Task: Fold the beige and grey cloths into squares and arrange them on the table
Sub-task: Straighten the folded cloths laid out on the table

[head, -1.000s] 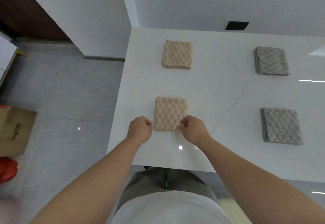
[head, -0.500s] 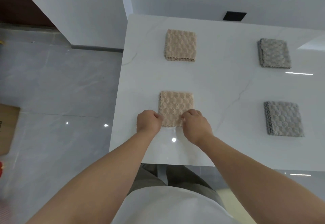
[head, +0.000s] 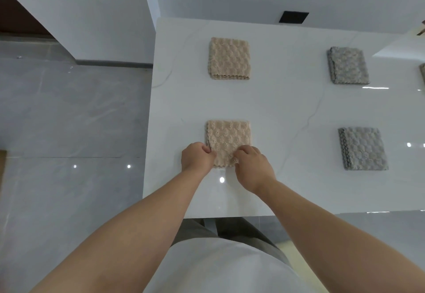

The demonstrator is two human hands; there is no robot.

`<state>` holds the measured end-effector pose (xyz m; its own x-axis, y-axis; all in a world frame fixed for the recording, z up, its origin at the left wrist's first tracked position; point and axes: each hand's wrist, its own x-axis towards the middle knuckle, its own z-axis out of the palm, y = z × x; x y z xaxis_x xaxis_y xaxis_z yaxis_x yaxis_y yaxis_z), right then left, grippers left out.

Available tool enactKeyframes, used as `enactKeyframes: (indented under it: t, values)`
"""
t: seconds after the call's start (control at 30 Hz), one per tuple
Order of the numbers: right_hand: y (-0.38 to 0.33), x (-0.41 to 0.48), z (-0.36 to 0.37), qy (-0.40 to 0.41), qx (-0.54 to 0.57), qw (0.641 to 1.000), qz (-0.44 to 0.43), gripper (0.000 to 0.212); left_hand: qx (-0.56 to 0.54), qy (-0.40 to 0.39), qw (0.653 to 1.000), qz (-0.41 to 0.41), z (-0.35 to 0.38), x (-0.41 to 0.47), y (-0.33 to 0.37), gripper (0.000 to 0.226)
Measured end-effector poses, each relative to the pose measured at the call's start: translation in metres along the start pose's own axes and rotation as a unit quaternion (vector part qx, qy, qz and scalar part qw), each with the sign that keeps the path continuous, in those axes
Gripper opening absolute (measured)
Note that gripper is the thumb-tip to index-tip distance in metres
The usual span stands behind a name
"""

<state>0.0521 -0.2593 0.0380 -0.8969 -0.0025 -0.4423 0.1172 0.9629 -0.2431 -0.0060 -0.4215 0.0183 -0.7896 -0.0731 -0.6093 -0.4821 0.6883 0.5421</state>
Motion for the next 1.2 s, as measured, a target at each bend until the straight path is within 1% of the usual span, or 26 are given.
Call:
enactKeyframes:
  t: [0.17,0.3,0.47,0.5,0.53,0.6,0.67,0.73,0.83,0.9,1.0,1.07,1.2]
  values:
    - [0.002,-0.001,0.001,-0.004,0.006,1.0,0.003,0.043,-0.078,-0.019,0.995,-0.058,0.003,0.007,-0.006,0.023]
    - [0.004,-0.003,0.003,-0.018,0.011,1.0,0.003,0.047,-0.098,-0.027,0.992,-0.068,0.002,0.01,-0.007,0.027]
    - [0.003,-0.004,0.002,-0.041,0.01,0.999,0.0,0.051,-0.135,-0.044,0.983,-0.12,-0.001,0.013,-0.003,0.026]
    - [0.003,-0.004,0.002,-0.044,0.007,0.999,-0.003,0.051,-0.12,-0.043,0.985,-0.113,-0.002,0.015,-0.004,0.023]
    - [0.004,-0.004,0.003,-0.045,0.003,0.999,-0.006,0.051,-0.068,-0.042,0.993,-0.083,-0.002,0.016,-0.006,0.018]
    - [0.006,-0.004,0.002,-0.045,-0.001,0.999,-0.012,0.05,0.077,-0.031,0.996,-0.007,-0.006,0.013,-0.007,0.007]
    - [0.009,-0.003,0.0,-0.028,0.006,0.999,-0.018,0.045,0.142,-0.028,0.989,0.038,-0.009,0.013,-0.005,0.024]
    - [0.013,-0.001,-0.003,0.004,0.023,0.999,-0.022,0.039,0.133,-0.034,0.989,0.048,-0.013,0.015,0.002,0.038]
    - [0.019,0.004,-0.006,0.023,0.047,0.999,-0.005,0.036,0.082,-0.032,0.996,0.03,-0.017,0.026,0.019,0.047]
    - [0.021,0.009,-0.009,0.039,0.084,0.995,0.024,0.033,0.054,-0.012,0.998,0.016,-0.017,0.034,0.031,0.042]
    - [0.023,0.02,-0.017,0.055,0.135,0.986,0.076,0.035,0.05,0.014,0.998,0.028,-0.015,0.046,0.04,0.035]
    - [0.025,0.032,-0.024,0.047,0.154,0.981,0.111,0.039,0.064,0.013,0.997,0.046,-0.013,0.054,0.042,0.034]
    - [0.029,0.066,-0.04,0.001,0.193,0.969,0.153,0.049,0.097,0.011,0.992,0.074,-0.011,0.065,0.044,0.023]
